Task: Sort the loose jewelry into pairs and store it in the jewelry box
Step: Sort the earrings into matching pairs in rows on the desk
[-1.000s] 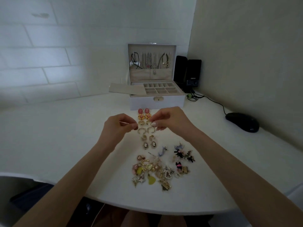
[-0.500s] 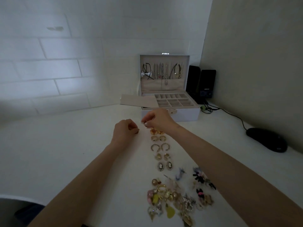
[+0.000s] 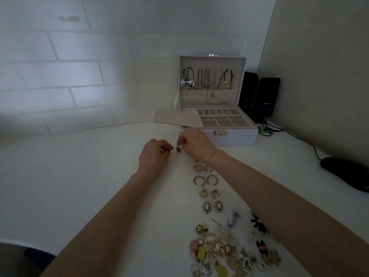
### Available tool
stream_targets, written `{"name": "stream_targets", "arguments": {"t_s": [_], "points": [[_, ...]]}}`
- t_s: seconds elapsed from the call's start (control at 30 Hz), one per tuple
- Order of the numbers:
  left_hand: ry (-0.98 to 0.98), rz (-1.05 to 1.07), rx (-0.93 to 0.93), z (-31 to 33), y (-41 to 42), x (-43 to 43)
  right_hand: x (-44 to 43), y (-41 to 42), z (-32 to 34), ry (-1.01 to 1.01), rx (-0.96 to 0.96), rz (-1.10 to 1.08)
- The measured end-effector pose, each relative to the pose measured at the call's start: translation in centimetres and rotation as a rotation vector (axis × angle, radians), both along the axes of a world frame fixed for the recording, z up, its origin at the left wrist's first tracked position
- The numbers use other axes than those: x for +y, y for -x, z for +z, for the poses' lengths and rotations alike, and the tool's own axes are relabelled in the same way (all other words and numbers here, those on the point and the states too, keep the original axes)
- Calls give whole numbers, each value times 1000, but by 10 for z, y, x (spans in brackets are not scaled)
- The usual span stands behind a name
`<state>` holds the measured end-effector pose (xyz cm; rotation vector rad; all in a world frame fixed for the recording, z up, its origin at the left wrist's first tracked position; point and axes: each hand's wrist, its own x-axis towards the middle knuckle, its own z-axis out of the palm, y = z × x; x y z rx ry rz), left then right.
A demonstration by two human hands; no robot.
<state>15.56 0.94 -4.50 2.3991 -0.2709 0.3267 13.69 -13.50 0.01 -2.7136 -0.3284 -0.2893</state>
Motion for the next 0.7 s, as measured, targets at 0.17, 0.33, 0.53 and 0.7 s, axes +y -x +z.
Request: {"name": "stream_targets", "arguments": {"t_s": [0.17,0.33,0.53,0.7], "points": [[71,11,-24,-3,-2,4,0,-6,2,153,-54,-96],[79,15,-25,-4,-3,7,3,-8,-3,189,-62,-89],[54,-17,-10,-3,-6,5,2,-8,2,172,-50,-93],[9,-28,4,-5,-10,4,5,-8,1,165,-28,-69]]}}
